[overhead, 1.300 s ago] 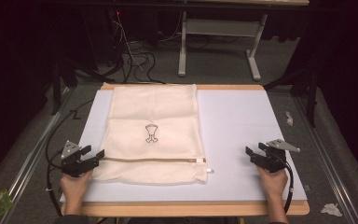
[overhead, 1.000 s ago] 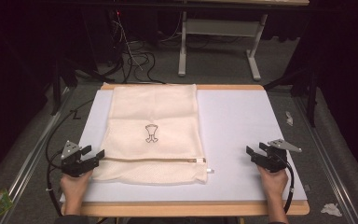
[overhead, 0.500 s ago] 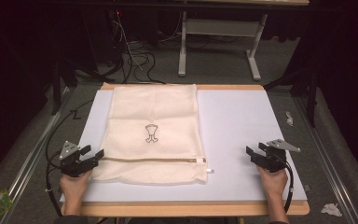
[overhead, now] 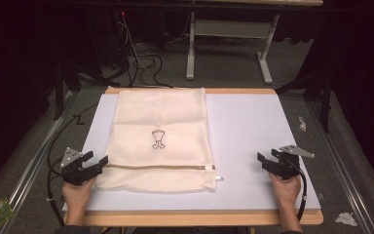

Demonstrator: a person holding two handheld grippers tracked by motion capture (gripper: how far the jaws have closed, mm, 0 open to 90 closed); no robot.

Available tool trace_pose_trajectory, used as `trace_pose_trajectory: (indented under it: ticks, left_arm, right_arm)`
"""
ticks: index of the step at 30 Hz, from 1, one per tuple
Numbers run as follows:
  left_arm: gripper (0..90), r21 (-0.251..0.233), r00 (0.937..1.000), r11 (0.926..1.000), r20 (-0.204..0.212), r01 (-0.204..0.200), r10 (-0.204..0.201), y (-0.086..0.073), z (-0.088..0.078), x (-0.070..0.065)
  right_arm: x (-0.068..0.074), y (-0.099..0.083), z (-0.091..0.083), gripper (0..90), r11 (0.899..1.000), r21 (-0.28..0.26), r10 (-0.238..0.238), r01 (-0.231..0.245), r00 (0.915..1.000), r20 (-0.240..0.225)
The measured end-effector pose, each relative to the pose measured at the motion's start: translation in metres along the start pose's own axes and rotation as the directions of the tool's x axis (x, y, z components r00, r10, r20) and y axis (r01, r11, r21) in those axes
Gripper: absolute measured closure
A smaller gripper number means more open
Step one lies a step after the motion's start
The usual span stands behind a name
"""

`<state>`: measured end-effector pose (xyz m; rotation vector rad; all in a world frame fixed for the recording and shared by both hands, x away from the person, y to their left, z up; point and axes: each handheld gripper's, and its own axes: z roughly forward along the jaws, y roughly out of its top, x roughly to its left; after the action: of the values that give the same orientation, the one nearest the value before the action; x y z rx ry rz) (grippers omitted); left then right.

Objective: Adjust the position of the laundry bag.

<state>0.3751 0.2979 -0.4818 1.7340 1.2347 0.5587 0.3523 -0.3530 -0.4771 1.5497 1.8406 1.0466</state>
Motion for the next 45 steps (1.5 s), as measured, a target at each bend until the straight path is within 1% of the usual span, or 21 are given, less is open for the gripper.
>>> trace_pose_trajectory:
  ticks: [2, 3, 5, 14, 15, 16, 20, 22, 23, 24, 25, 29, 31, 33, 34, 35, 37, 39, 42, 44, 45]
  left_arm:
    - [30.2, 0.006, 0.9999, 0.9999, 0.006, 0.013, -0.013, 0.001, 0.001, 0.002]
    - [29.9, 0.022, 0.9995, 0.9994, 0.014, 0.029, -0.029, 0.002, 0.002, 0.004]
    - [30.2, 0.027, 0.9994, 0.9991, 0.017, 0.031, -0.032, 0.003, 0.003, 0.004]
    - [32.5, 0.038, 0.9994, 0.9989, 0.022, 0.027, -0.028, 0.010, 0.002, -0.001]
    - [32.5, 0.041, 0.9996, 0.9991, 0.027, 0.011, -0.012, 0.013, 0.000, -0.003]
    - [32.5, 0.041, 0.9996, 0.9991, 0.027, 0.011, -0.012, 0.013, 0.000, -0.003]
    - [32.6, 0.035, 0.9993, 0.9994, 0.038, 0.003, -0.004, 0.016, -0.005, -0.006]
    - [33.0, 0.040, 0.9994, 0.9991, 0.032, -0.016, 0.015, 0.017, -0.006, -0.007]
    - [33.0, 0.038, 0.9994, 0.9990, 0.027, -0.023, 0.022, 0.016, -0.006, -0.008]
    - [33.4, 0.038, 0.9995, 0.9990, 0.023, -0.024, 0.024, 0.015, -0.006, -0.008]
    - [33.8, 0.037, 0.9997, 0.9991, 0.019, -0.018, 0.017, 0.015, -0.006, -0.007]
    - [34.3, 0.044, 0.9995, 0.9990, 0.030, -0.009, 0.008, 0.017, -0.008, -0.006]
    - [34.4, 0.056, 0.9994, 0.9984, 0.034, -0.011, 0.009, 0.017, -0.009, -0.008]
    - [34.4, 0.062, 0.9994, 0.9980, 0.033, -0.013, 0.010, 0.017, -0.009, -0.009]
    - [34.5, 0.073, 0.9991, 0.9973, 0.042, -0.013, 0.010, 0.017, -0.007, -0.010]
    - [34.5, 0.073, 0.9991, 0.9973, 0.042, -0.013, 0.010, 0.017, -0.007, -0.010]
    - [34.1, 0.103, 0.9982, 0.9947, 0.061, -0.005, -0.002, 0.018, -0.005, -0.012]
    - [33.2, 0.108, 0.9977, 0.9942, 0.068, -0.005, -0.003, 0.020, -0.004, -0.013]
    - [31.6, 0.098, 0.9964, 0.9951, 0.084, -0.002, -0.007, 0.022, -0.005, -0.018]
    - [31.2, 0.108, 0.9963, 0.9940, 0.086, -0.013, 0.004, 0.023, -0.005, -0.022]
    - [30.5, 0.112, 0.9961, 0.9934, 0.087, -0.024, 0.014, 0.024, -0.004, -0.024]
  right_arm:
    - [0.001, 0.000, -0.001, 38.8, 1.000, -0.010, -0.010, 0.010, 1.0000, 0.000]
    - [0.000, 0.001, -0.001, 39.9, 1.000, -0.019, -0.003, 0.003, 1.0000, 0.004]
    - [-0.001, 0.001, -0.002, 40.9, 0.999, -0.034, 0.004, -0.004, 1.0000, 0.001]
    - [0.001, 0.004, -0.004, 40.4, 0.998, -0.048, 0.031, -0.031, 0.9995, -0.006]
    - [0.003, 0.005, -0.004, 40.4, 0.998, -0.045, 0.034, -0.035, 0.9992, -0.020]
    - [0.003, 0.005, -0.004, 40.4, 0.998, -0.045, 0.034, -0.035, 0.9992, -0.020]
    - [0.011, 0.006, -0.004, 41.5, 0.999, -0.034, 0.018, -0.019, 0.9989, -0.044]
    - [0.016, 0.008, -0.004, 41.8, 0.999, -0.042, -0.006, 0.004, 0.9985, -0.054]
    - [0.016, 0.008, -0.004, 41.8, 0.999, -0.042, -0.006, 0.004, 0.9985, -0.054]
    - [0.018, 0.008, -0.004, 41.8, 0.999, -0.047, -0.008, 0.005, 0.9982, -0.059]
    - [0.021, 0.009, -0.004, 43.1, 1.000, -0.032, -0.002, -0.001, 0.9967, -0.082]
    - [0.027, 0.011, -0.004, 44.6, 1.000, -0.024, -0.021, 0.019, 0.9953, -0.094]
    - [0.032, 0.011, -0.003, 45.1, 0.999, -0.028, -0.024, 0.021, 0.9930, -0.116]
    - [0.034, 0.011, -0.003, 45.4, 1.000, -0.023, -0.022, 0.019, 0.9930, -0.117]
    - [0.037, 0.012, -0.003, 46.7, 0.999, -0.018, -0.030, 0.028, 0.9905, -0.134]
    - [0.037, 0.012, -0.003, 46.7, 0.999, -0.018, -0.030, 0.028, 0.9905, -0.134]
    - [0.042, 0.013, -0.003, 48.7, 0.999, 0.010, -0.030, 0.032, 0.9868, -0.159]
    - [0.045, 0.013, -0.003, 49.3, 0.999, 0.018, -0.032, 0.036, 0.9854, -0.167]
    - [0.057, 0.015, -0.001, 50.8, 0.998, 0.037, -0.050, 0.058, 0.9794, -0.196]
    - [0.060, 0.015, 0.001, 51.1, 0.998, 0.040, -0.048, 0.057, 0.9774, -0.206]
    - [0.067, 0.017, 0.003, 51.1, 0.996, 0.055, -0.051, 0.064, 0.9734, -0.223]
